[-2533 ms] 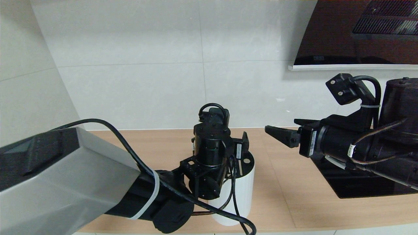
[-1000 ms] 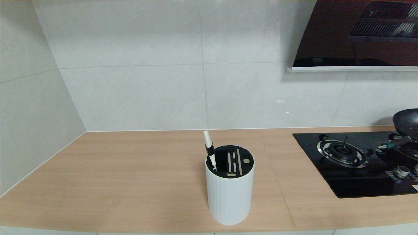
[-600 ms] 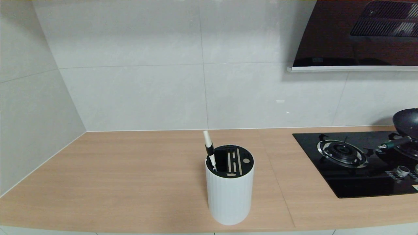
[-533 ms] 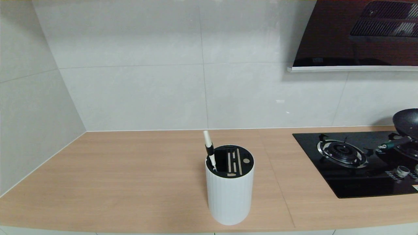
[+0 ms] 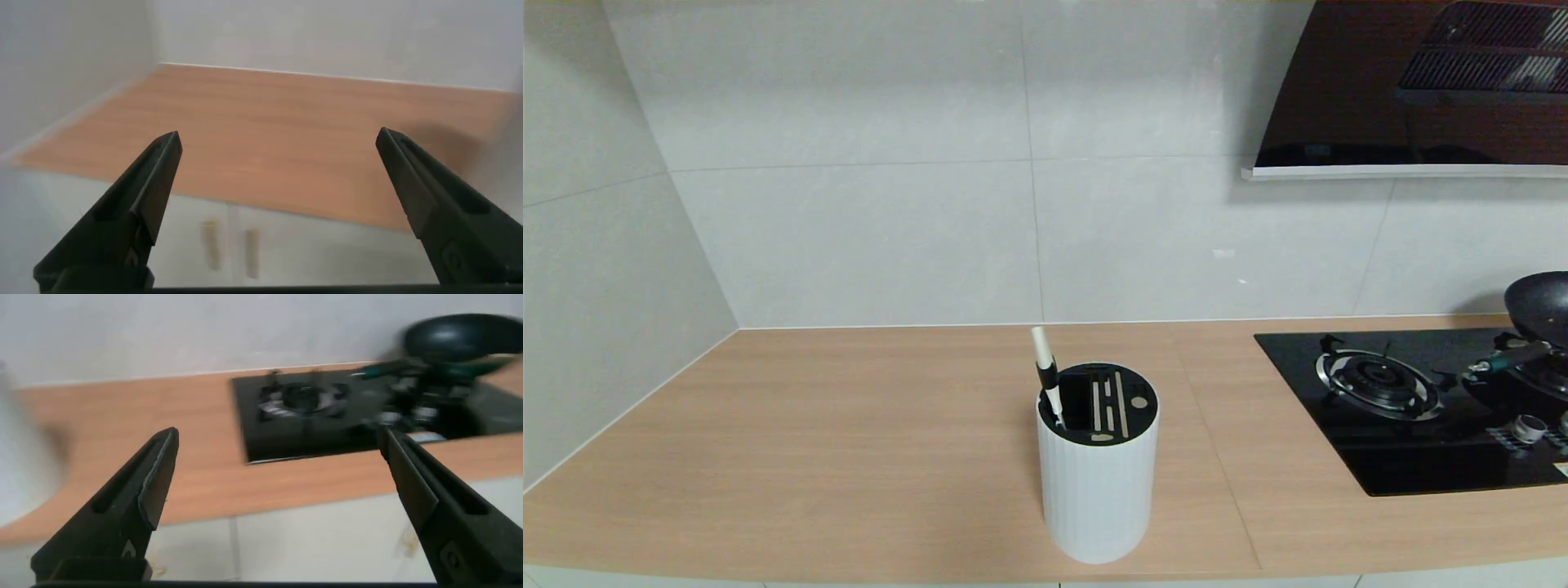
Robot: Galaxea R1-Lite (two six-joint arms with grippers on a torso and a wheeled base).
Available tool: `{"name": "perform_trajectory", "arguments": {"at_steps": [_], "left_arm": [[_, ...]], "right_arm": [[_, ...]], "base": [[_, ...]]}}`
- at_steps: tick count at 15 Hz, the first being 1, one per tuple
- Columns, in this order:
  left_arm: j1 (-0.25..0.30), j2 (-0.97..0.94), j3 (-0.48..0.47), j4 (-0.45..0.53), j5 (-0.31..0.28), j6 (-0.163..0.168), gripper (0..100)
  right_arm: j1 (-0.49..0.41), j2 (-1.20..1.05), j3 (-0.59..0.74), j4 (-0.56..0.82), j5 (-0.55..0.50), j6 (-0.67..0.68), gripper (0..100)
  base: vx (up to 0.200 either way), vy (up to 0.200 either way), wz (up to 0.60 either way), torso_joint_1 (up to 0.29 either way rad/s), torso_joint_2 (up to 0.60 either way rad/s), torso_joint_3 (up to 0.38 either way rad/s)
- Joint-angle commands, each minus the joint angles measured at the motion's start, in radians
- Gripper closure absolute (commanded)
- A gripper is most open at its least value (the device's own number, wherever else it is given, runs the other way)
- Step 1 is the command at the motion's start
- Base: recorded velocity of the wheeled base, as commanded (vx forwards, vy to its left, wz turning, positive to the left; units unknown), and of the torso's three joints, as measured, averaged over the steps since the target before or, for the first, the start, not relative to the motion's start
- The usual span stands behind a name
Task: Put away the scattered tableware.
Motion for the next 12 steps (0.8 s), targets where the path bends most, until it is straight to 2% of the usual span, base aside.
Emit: {"name": "perform_trajectory", "arguments": {"at_steps": [1, 2, 3, 4, 7, 9, 12], "left_arm": [[-0.001, 0.000, 0.002, 0.001, -0.012, 0.002, 0], [-0.001, 0.000, 0.003, 0.002, -0.032, 0.018, 0], [-0.001, 0.000, 0.003, 0.025, -0.081, 0.045, 0], [-0.001, 0.000, 0.003, 0.033, -0.101, 0.071, 0], [-0.001, 0.000, 0.003, 0.033, -0.106, 0.101, 0], [-0.001, 0.000, 0.002, 0.031, -0.103, 0.030, 0], [-0.001, 0.000, 0.003, 0.030, -0.104, 0.052, 0]], "right_arm": [[0.002, 0.001, 0.004, 0.034, 0.045, 0.002, 0], [0.005, 0.001, 0.005, 0.022, 0.045, 0.001, 0], [0.005, 0.001, 0.005, 0.022, 0.045, 0.002, 0], [0.005, 0.001, 0.005, 0.022, 0.043, 0.007, 0], [0.005, 0.001, 0.005, 0.022, 0.045, 0.015, 0], [0.005, 0.001, 0.005, 0.022, 0.045, 0.015, 0], [0.005, 0.001, 0.005, 0.022, 0.045, 0.015, 0]], "base": [[0.000, 0.000, 0.00, 0.000, 0.00, 0.000], [0.000, 0.000, 0.00, 0.000, 0.00, 0.000], [0.000, 0.000, 0.00, 0.000, 0.00, 0.000], [0.000, 0.000, 0.00, 0.000, 0.00, 0.000], [0.000, 0.000, 0.00, 0.000, 0.00, 0.000], [0.000, 0.000, 0.00, 0.000, 0.00, 0.000], [0.000, 0.000, 0.00, 0.000, 0.00, 0.000]]}}
